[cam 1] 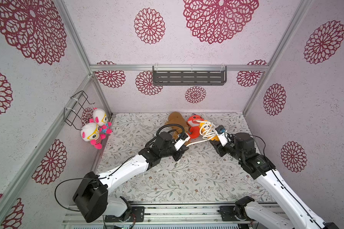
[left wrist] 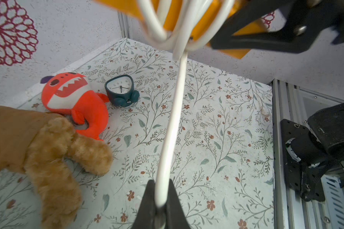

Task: Wrap the cord around the power strip
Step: Wrap the power cord around the power strip.

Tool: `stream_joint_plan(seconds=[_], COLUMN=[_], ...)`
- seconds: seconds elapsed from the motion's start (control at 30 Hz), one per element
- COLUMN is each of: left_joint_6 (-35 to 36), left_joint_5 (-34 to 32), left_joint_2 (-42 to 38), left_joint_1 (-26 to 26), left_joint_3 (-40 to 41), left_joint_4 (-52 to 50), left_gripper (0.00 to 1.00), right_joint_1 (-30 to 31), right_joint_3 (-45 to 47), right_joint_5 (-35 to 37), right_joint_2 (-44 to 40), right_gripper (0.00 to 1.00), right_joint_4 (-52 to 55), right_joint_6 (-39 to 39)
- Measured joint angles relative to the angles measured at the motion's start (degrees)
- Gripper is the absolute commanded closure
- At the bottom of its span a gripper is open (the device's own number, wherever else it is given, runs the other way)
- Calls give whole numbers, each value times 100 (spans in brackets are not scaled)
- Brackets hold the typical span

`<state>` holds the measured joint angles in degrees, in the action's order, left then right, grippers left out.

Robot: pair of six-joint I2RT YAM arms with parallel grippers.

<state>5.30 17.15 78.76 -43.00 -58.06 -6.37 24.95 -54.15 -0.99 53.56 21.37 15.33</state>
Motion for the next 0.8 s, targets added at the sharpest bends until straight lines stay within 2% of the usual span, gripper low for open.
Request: stream_joint_plan(seconds=[0.2,0.33,0.57,0.8], left_joint_6=[979,1515,2634,3414], left_joint_5=[-76,-140,-487,-492], left_joint_2=[-232,-212,240,577], left_joint_1=[-302,-326,-289,-195], left_joint_3=[-837,-1266,-2269,-2820], left_joint_4=[-1204,-1845,-2844,-3681], left_gripper=[100,100,100,100], right_joint_1=[9,103,763,1152], right_joint_3=[37,136,240,557], right_joint_5=[-216,-516,-686,-942], right_joint_2=[227,254,533,479], right_gripper=[100,100,100,100], right_joint_4=[-7,22,168,31], right_joint_6=[17,168,719,1106])
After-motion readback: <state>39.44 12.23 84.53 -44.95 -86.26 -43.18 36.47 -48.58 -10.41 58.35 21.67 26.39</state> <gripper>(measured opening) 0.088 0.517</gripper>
